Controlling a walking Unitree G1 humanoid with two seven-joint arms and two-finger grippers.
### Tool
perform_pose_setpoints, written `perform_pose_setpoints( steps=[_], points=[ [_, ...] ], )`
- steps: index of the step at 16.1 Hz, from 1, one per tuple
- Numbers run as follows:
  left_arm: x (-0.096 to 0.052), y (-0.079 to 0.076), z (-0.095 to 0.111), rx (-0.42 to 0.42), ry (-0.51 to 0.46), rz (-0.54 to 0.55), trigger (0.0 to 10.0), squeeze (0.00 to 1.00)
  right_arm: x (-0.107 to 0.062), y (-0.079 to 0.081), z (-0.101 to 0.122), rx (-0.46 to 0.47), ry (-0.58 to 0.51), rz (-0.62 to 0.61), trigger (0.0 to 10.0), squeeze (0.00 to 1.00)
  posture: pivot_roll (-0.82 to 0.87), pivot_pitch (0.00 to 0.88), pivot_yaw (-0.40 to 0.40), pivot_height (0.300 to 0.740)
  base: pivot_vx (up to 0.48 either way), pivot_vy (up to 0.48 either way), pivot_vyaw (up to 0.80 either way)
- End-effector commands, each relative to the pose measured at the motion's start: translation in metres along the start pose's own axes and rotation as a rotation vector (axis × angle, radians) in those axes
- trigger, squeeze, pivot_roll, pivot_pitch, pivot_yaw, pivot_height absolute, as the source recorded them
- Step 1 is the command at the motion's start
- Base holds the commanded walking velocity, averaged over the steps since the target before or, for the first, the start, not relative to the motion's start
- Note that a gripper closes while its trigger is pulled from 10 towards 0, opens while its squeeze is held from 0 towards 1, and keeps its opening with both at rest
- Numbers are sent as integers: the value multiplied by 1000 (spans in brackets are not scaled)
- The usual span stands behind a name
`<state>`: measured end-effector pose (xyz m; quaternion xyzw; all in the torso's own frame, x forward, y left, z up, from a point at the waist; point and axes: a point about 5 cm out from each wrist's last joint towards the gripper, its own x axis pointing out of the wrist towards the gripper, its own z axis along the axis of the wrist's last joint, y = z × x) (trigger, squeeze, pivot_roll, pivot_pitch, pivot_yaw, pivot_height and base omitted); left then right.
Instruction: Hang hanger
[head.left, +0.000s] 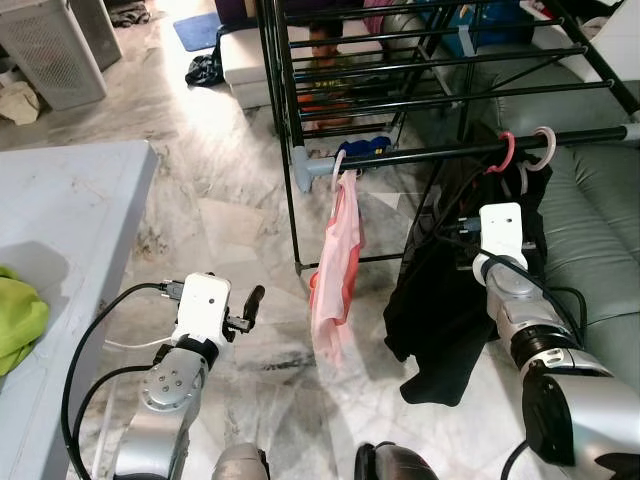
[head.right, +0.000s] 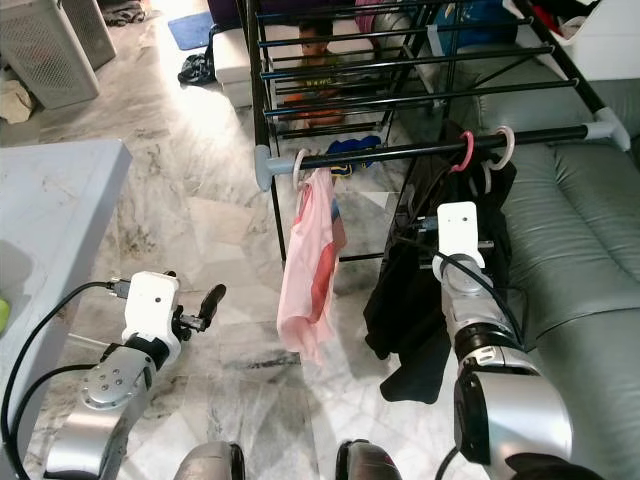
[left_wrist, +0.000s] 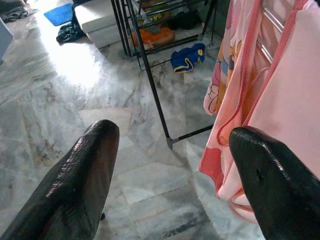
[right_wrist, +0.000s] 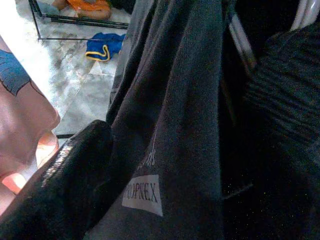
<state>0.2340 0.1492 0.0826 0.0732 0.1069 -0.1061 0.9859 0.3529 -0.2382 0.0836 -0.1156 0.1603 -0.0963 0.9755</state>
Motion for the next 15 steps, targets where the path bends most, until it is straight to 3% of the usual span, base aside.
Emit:
perform_pose_setpoints(
  steps=[1,6,10,15],
  points=[
    [-5,1,2,8,5,-11,10000,0,1,1,0,38,15,-4,0,0,115,180,57,740,0,0,0],
    [-23,2,-4,10,54,-24,10000,0,5,10,16,13,-22,35,0,0,131,220,59,740,0,0,0],
    [-20,-5,-2,0,61,-45,10000,0,8,6,37,-2,-83,23,0,0,114,220,57,740,0,0,0],
    [-19,-6,-4,-4,73,-48,10000,0,9,4,39,-23,-85,27,0,0,108,214,53,740,0,0,0]
  ],
)
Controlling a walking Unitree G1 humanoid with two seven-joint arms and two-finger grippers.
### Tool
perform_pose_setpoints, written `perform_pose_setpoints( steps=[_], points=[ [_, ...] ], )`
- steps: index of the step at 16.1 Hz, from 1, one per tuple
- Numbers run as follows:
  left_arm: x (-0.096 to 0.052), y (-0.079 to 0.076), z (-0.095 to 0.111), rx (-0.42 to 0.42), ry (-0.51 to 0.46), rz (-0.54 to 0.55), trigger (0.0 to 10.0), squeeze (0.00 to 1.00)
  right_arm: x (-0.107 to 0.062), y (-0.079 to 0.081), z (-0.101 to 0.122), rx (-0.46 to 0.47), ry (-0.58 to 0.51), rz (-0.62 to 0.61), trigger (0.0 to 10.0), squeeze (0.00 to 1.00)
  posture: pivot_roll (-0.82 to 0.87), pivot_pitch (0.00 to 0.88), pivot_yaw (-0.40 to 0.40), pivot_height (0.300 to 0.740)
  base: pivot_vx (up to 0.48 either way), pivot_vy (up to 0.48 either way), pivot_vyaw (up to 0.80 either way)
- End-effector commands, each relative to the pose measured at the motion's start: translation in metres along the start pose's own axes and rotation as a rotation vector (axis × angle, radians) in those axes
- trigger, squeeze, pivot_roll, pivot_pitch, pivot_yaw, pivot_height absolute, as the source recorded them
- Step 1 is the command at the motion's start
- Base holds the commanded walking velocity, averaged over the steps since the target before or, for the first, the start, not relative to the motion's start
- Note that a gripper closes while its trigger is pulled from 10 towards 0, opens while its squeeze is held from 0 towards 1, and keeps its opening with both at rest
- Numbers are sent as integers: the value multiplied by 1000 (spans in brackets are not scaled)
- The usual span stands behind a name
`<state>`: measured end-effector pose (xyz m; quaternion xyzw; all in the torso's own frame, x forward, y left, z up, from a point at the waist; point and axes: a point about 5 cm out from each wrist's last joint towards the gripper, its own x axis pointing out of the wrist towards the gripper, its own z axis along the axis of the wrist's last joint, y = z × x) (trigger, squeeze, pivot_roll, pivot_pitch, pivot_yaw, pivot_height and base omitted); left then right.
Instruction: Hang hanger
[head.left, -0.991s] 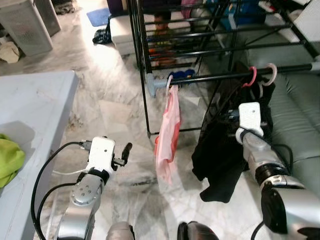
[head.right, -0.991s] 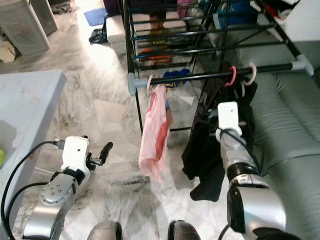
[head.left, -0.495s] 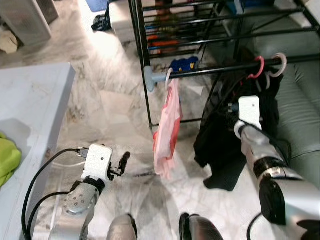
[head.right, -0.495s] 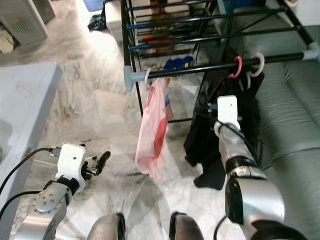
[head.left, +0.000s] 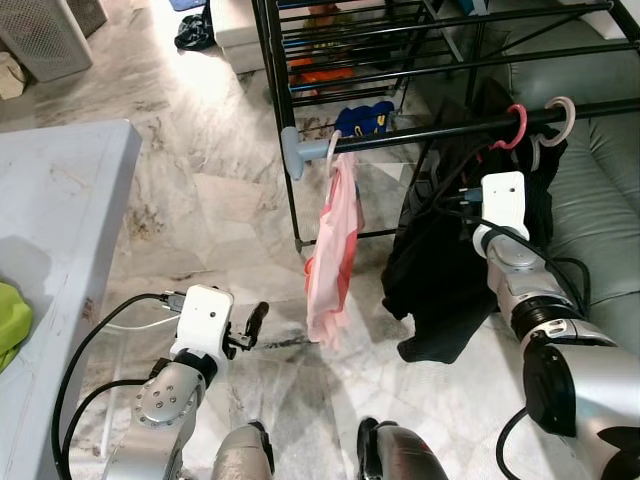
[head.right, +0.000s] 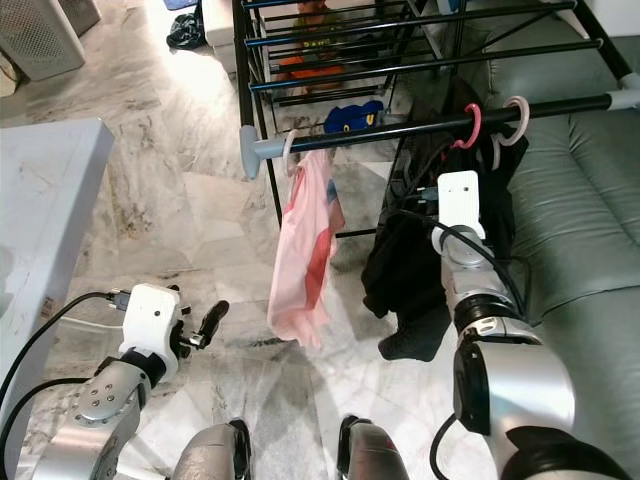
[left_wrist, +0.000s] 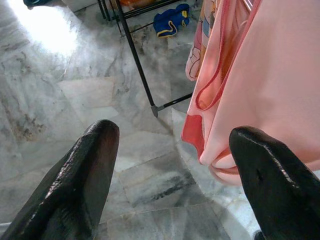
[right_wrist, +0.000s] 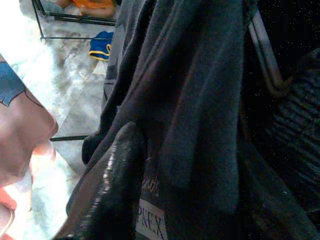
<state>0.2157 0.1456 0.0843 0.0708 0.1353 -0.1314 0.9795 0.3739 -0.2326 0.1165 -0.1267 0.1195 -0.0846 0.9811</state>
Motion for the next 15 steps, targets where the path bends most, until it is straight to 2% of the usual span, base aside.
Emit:
perform_pose_setpoints(
  steps=[1,6,10,13,15],
  points=[
    [-1,2,-3,-1,20,7,10000,0,0,4,1,-9,1,18,0,0,107,218,52,740,0,0,0],
    [7,-1,-3,-11,7,18,10000,0,1,2,1,-37,0,33,0,0,84,180,33,740,0,0,0],
    [17,-7,-7,-30,1,17,10000,0,0,-3,2,-79,-20,41,0,0,52,109,8,740,0,0,0],
    [31,-10,-8,-24,-18,22,10000,0,-1,-6,2,-77,-47,30,0,0,17,53,-2,740,0,0,0],
    [47,-8,-8,-68,-24,65,10000,0,-1,-16,5,-85,-87,11,0,0,-11,0,-10,740,0,0,0]
  ],
)
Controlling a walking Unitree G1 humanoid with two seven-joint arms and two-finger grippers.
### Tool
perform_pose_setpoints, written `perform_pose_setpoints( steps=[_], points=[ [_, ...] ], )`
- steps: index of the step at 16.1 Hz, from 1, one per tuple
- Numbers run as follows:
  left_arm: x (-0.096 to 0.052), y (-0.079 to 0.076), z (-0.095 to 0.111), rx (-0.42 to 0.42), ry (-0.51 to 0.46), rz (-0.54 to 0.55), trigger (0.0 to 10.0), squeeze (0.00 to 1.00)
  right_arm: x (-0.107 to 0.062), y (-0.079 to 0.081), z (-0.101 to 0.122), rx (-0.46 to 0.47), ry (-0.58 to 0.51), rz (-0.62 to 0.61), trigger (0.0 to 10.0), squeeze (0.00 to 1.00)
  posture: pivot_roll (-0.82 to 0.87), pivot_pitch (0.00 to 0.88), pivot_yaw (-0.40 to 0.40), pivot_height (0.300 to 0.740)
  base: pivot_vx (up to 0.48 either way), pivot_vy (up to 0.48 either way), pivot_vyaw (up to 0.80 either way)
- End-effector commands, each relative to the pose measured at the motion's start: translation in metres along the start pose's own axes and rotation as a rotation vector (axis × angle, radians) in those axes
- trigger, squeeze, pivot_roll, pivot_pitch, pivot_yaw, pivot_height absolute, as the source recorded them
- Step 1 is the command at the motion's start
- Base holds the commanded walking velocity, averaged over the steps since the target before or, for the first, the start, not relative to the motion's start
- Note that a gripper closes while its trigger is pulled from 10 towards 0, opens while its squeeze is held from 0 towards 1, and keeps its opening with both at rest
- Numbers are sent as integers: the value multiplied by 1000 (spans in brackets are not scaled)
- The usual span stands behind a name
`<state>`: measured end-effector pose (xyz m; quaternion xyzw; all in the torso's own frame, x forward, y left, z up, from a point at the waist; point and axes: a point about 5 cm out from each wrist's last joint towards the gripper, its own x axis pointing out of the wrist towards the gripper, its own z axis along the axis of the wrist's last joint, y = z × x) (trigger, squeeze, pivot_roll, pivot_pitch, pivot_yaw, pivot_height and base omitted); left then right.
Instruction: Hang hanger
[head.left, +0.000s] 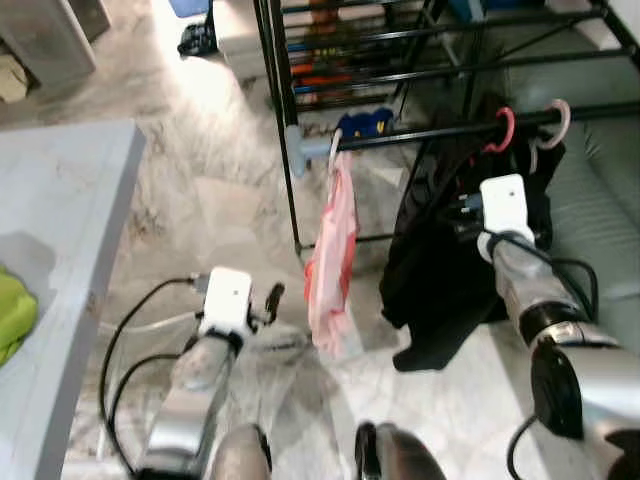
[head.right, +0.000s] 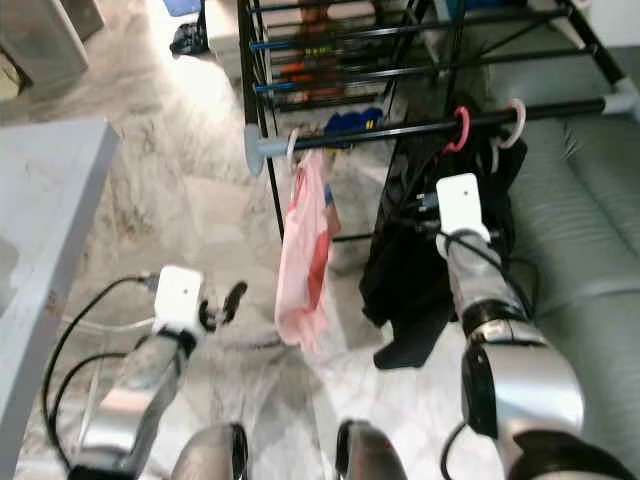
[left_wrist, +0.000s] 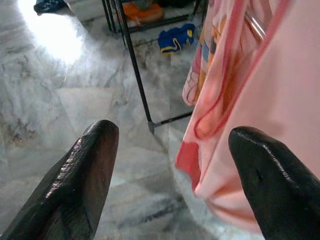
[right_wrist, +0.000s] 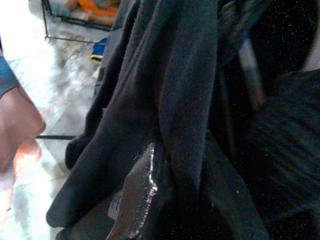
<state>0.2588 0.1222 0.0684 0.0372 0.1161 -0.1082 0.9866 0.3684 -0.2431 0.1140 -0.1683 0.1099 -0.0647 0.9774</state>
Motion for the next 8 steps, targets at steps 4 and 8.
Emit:
perform_pose_setpoints(
  steps=[4,8],
  points=[
    [16,5,9,4,-59,43,10000,0,-1,-15,22,91,-188,-47,0,0,-23,0,7,740,0,0,0],
    [20,18,13,-17,-96,115,10000,0,-28,11,-4,179,-294,52,0,0,-38,0,19,740,0,0,0]
  ],
)
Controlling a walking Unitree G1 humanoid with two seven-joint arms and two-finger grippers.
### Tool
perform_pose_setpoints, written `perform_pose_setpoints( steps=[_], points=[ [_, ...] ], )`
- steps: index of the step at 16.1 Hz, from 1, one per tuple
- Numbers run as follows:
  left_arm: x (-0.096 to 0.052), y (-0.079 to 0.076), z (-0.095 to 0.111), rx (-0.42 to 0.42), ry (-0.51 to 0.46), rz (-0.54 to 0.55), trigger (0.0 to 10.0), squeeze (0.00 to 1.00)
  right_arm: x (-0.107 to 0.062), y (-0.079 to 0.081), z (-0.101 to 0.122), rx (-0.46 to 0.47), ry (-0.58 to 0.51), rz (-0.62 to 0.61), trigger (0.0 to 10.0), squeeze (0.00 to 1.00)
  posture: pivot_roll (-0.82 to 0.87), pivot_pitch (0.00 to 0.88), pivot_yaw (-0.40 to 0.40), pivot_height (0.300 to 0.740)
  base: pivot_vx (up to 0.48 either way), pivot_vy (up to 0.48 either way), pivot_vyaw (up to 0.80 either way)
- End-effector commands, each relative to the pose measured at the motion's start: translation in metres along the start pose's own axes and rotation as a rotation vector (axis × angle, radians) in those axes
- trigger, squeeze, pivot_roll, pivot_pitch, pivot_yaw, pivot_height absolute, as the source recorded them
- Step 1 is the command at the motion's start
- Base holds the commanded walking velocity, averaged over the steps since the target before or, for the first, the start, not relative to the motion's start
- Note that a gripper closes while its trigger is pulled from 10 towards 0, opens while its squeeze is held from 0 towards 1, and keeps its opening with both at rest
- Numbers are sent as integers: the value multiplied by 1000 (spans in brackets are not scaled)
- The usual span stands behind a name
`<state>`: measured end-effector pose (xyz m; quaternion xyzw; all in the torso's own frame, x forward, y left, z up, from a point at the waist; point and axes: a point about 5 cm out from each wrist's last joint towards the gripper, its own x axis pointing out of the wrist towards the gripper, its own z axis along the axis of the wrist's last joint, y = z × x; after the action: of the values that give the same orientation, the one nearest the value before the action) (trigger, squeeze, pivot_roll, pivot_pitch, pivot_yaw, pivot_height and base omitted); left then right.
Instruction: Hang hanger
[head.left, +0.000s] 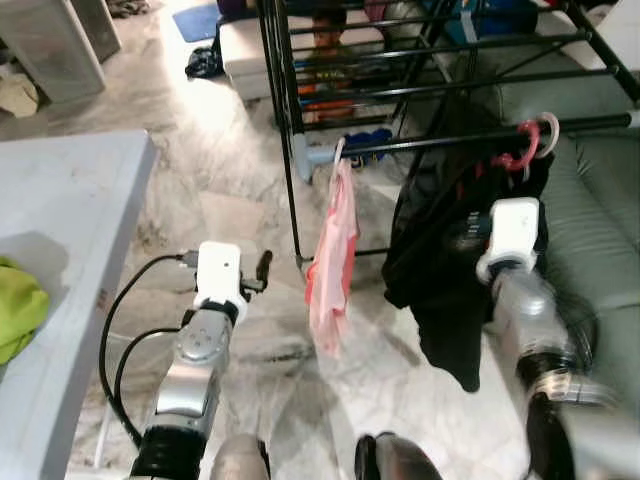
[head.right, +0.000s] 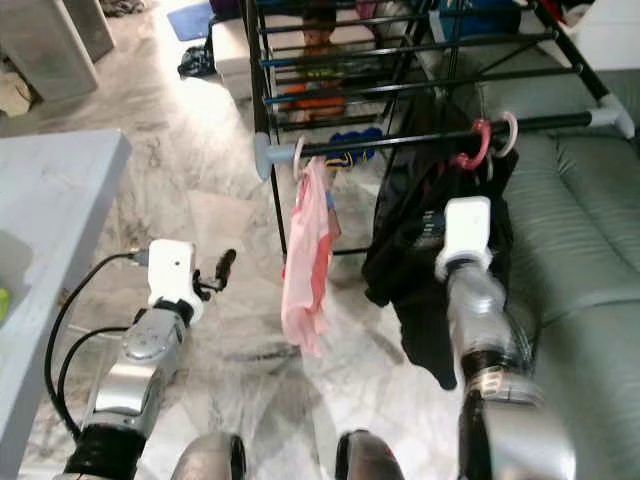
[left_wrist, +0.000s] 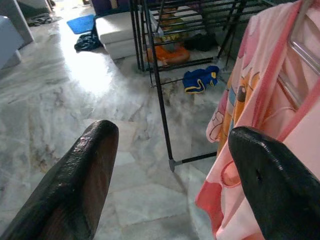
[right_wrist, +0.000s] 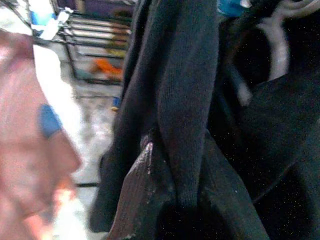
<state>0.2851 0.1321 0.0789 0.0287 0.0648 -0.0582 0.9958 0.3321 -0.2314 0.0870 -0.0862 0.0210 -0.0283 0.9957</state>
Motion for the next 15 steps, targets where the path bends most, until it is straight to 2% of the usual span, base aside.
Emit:
perform_pose_setpoints(
  steps=[1,2,3,6,8,10,11,12,14,15],
  points=[
    [0,-1,4,-1,-22,14,10000,0,-12,12,8,25,-111,53,3255,0,-43,0,21,740,0,0,0],
    [0,-3,7,4,-40,13,10000,0,-22,16,2,28,-108,69,6275,0,-41,0,19,740,0,0,0],
    [1,-3,10,12,-54,18,10000,0,-30,17,-3,41,-96,65,10000,0,-34,0,16,740,0,0,0],
    [2,3,11,8,-64,44,10000,0,-51,19,-15,55,-63,57,10000,0,-48,0,11,740,-85,0,0],
    [3,1,7,9,-52,36,10000,0,-59,26,-20,48,-43,80,10000,0,-46,0,-3,740,-251,0,0],
    [3,-1,9,2,-53,36,10000,0,-69,28,-26,84,-2,58,10000,0,-29,0,-14,740,-251,0,0],
    [1,-1,5,-1,-40,38,10000,0,-76,31,-32,79,22,71,10000,0,-26,0,-14,740,-251,0,0],
    [-1,-1,-2,-9,-14,39,10000,0,-82,34,-38,115,61,55,10000,0,-25,0,-10,740,-251,0,0],
    [-3,-5,-4,-5,-13,22,10000,0,-82,32,-39,163,84,15,10000,0,-30,0,-2,740,-249,0,0],
    [-2,-7,-5,-5,-12,16,10000,0,-80,30,-38,145,84,2,10000,0,-34,0,2,740,-251,0,0]
  ],
)
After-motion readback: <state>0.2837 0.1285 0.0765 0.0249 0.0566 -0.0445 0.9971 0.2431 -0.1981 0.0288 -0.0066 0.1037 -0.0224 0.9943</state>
